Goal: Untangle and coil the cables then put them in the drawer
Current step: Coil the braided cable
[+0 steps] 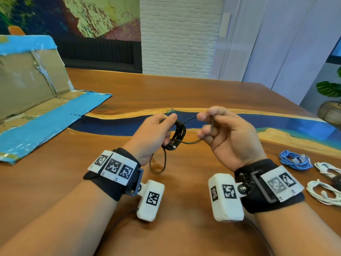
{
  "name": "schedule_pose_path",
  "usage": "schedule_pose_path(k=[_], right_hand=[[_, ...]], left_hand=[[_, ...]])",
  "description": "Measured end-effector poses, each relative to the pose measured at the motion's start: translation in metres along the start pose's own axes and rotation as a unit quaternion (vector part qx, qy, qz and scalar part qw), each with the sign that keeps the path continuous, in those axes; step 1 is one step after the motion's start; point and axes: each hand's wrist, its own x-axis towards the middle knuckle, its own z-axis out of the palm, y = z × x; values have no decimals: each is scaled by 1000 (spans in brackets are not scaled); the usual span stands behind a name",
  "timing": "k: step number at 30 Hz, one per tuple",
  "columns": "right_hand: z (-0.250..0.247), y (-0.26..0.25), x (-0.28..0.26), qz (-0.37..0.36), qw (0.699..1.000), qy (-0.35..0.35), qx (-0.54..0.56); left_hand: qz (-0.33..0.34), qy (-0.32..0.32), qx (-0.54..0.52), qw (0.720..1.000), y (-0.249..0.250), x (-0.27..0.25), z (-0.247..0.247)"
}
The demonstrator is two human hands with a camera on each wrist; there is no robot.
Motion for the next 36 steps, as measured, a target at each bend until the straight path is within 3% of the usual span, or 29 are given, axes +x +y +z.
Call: schedule_pose_path(k=[4,6,8,10,17,21,23,26,29,31,33,36], right_hand=[[-15,-17,1,9,998,-3,-60],[-26,-23,3,-23,980,23,-196],[-33,-25,6,-68,916,73,-388],[-40,-24,8,-94,864,109,-482],[-55,-30,9,-73,846,152,-506],[-58,-23,14,-75,810,156,-561],[-64,-24,16,-72,816,177,-545],[-72,-29,16,-51,861,209,-461],[-71,-31,18,-16,932,233,-275],[-74,-31,19,11,957,225,-182],[-78,-30,19,16,950,226,-216],[-77,-27,19,-23,876,255,-408]], left_hand=[[-16,26,-6,1000,2,3,-8],[-31,27,-26,999,3,4,-11],[-40,18,-40,998,1,5,-11],[-48,8,-40,998,0,5,-9],[-66,-1,-95,993,5,3,-9],[-57,-8,-99,993,5,2,-6],[-38,13,-67,997,4,5,-10],[-29,61,-32,997,4,8,-21],[-37,79,-9,996,2,11,-25],[-45,80,-2,996,0,12,-26],[-63,70,-11,996,-2,11,-26],[-75,60,6,995,-3,10,-19]])
